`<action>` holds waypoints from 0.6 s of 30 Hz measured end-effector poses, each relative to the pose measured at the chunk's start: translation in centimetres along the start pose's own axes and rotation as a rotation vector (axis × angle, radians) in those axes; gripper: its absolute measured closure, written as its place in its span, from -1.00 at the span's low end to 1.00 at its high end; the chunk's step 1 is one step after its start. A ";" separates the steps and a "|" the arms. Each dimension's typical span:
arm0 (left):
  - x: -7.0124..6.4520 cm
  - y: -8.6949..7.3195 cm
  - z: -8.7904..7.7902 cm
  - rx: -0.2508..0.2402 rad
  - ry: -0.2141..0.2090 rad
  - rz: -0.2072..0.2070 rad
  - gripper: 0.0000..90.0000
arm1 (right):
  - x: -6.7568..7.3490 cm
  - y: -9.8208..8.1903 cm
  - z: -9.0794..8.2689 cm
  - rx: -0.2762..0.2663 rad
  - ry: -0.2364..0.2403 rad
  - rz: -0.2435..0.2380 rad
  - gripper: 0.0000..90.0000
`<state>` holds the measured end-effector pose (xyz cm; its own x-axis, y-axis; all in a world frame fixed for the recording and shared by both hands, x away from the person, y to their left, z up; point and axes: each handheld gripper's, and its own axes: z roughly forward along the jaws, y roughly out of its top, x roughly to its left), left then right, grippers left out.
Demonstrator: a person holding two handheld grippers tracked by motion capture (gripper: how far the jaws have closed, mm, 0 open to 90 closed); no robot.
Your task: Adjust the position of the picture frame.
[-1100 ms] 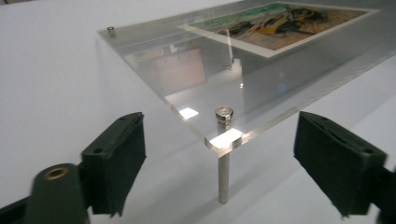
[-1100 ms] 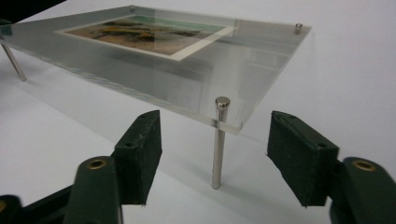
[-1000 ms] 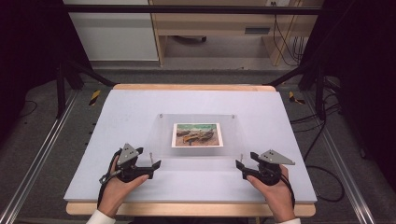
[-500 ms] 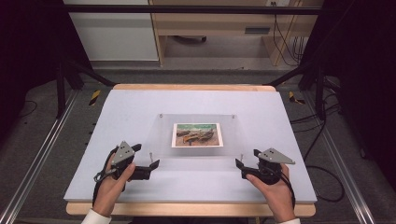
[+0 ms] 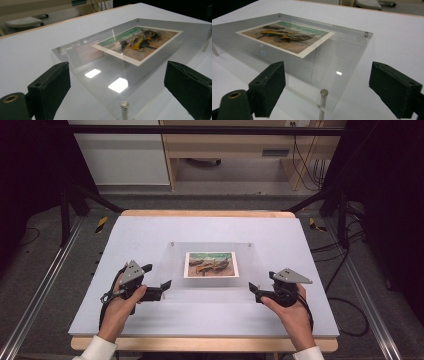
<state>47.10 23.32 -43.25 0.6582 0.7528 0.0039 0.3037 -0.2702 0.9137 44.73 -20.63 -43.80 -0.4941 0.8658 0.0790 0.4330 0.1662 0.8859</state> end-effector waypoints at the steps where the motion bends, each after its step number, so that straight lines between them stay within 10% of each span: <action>1: 0.2 0.0 0.2 0.011 -0.010 -0.015 -0.86 | 0.0 0.1 0.2 0.000 0.006 -0.005 -0.75; 8: 1.0 -0.2 1.3 0.036 -0.056 -0.133 -0.89 | -0.4 0.5 1.6 0.027 0.059 -0.003 -0.76; 18: 1.2 -0.4 2.4 0.079 -0.075 -0.163 -0.92 | -0.9 1.1 2.4 0.062 0.078 0.024 -0.67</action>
<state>49.38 22.89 -44.58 0.6442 0.7447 -0.1743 0.4617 -0.1969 0.8649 47.51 -20.09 -43.98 -0.5396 0.8306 0.1373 0.4900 0.1772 0.8536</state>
